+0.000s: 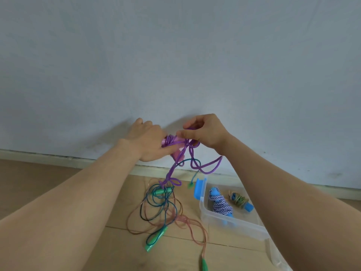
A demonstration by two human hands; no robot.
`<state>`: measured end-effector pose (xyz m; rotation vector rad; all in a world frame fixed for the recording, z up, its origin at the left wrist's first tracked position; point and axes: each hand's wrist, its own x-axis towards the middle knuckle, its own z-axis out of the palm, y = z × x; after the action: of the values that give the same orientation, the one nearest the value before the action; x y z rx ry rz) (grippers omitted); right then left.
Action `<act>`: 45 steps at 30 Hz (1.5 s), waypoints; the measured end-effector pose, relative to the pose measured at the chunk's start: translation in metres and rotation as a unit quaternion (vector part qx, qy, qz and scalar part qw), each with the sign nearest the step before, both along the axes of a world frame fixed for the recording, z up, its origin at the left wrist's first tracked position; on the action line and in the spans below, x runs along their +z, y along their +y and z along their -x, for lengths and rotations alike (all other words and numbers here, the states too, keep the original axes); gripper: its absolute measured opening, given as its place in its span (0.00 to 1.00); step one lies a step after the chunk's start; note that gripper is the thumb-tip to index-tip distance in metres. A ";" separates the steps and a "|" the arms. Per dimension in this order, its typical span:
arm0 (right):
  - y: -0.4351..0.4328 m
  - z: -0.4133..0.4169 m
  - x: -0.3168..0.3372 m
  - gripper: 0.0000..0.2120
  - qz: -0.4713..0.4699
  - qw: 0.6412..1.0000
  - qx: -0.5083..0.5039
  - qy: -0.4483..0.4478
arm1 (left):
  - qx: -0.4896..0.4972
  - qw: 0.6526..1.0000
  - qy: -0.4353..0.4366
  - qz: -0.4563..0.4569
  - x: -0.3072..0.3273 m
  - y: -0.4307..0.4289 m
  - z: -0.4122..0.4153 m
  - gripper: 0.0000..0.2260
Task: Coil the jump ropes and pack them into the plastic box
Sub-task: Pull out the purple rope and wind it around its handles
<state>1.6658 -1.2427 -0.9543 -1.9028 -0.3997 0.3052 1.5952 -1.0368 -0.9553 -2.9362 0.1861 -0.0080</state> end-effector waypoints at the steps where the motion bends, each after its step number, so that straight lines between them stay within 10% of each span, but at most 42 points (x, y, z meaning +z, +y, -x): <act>1: 0.000 0.002 0.000 0.18 0.002 1.000 0.013 0.020 | 0.016 1.000 -0.013 -0.020 0.000 0.004 0.001 0.34; 19: -0.003 0.007 0.012 0.12 0.151 0.978 0.115 0.082 | 0.226 0.971 -0.079 -0.004 -0.010 0.027 0.003 0.25; 25: -0.002 -0.004 -0.010 0.10 0.180 0.981 -0.062 -0.027 | 0.304 0.952 -0.013 0.045 -0.016 0.031 0.002 0.29; 30: 0.005 -0.001 -0.003 0.09 -0.193 0.949 -0.113 0.221 | 0.360 0.897 0.029 0.254 -0.021 0.050 0.006 0.29; 37: 0.000 0.014 -0.008 0.25 0.042 0.971 -0.013 0.237 | 0.389 0.752 0.051 0.530 -0.008 0.044 0.009 0.20; 41: 0.011 0.015 -0.020 0.33 0.013 0.971 -0.036 0.234 | 0.393 0.685 0.104 0.604 -0.007 0.039 0.007 0.18; 45: 0.027 0.019 -0.025 0.20 -0.016 0.973 -0.015 0.230 | 0.376 0.645 0.158 0.646 -0.007 0.038 0.008 0.21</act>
<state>1.6465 -1.2154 -0.9788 -1.7381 -0.0630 0.6962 1.5867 -0.9986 -0.9628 -3.9540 -1.7320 0.8249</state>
